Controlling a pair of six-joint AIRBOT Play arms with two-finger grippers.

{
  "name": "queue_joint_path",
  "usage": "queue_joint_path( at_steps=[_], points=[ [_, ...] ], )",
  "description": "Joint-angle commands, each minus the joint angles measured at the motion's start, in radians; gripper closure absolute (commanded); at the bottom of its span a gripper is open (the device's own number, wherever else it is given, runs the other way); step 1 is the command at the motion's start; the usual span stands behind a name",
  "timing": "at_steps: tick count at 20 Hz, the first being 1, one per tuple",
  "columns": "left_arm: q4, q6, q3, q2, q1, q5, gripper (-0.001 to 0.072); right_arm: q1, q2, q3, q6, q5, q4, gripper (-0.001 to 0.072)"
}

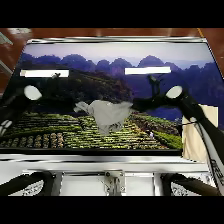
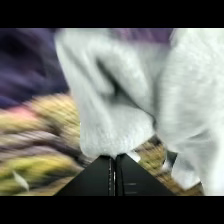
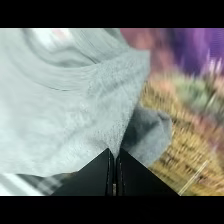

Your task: Fold the shirts.

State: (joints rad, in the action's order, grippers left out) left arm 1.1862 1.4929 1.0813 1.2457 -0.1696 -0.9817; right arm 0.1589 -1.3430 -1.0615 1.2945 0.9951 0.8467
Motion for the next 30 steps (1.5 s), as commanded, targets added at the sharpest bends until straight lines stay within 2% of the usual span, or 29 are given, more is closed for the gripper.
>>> queue_joint_path(
  at_steps=[1,5,7,13,16,20,23,25,27,30],
  points=[
    [0.233,0.050,0.199,-0.195,0.058,-0.071,0.0669,-0.072,0.186,-0.183,-0.050,-0.025,0.123,0.0645],
    [0.231,0.073,0.465,-0.394,0.100,0.055,0.0669,-0.087,0.413,-0.374,-0.094,-0.159,0.131,0.0645],
    [0.229,0.075,0.563,-0.459,0.098,0.103,0.0669,-0.080,0.488,-0.445,-0.104,-0.169,0.132,0.0645],
    [0.237,0.075,0.637,-0.574,0.100,0.068,0.0669,-0.080,0.640,-0.533,-0.069,-0.156,0.212,0.0645],
    [0.255,0.076,0.637,-0.612,0.101,-0.036,0.0669,-0.080,0.700,-0.533,-0.003,-0.062,0.295,0.0645],
    [0.369,0.135,0.626,-0.614,0.100,-0.342,0.0668,-0.080,0.732,-0.533,0.109,0.122,0.416,0.0645],
    [0.381,0.144,0.480,-0.614,0.100,-0.434,0.0669,-0.080,0.657,-0.530,0.134,0.369,0.497,0.0646],
    [0.418,0.144,0.315,-0.601,0.101,-0.386,0.0669,-0.080,0.545,-0.528,0.142,0.432,0.519,0.0645],
    [0.479,0.182,0.197,-0.550,0.101,-0.285,0.0669,-0.080,0.417,-0.528,0.153,0.333,0.519,0.0646],
    [0.497,0.238,0.123,-0.372,0.131,-0.185,0.0669,-0.080,0.184,-0.528,0.247,0.161,0.515,0.0645]
  ],
)
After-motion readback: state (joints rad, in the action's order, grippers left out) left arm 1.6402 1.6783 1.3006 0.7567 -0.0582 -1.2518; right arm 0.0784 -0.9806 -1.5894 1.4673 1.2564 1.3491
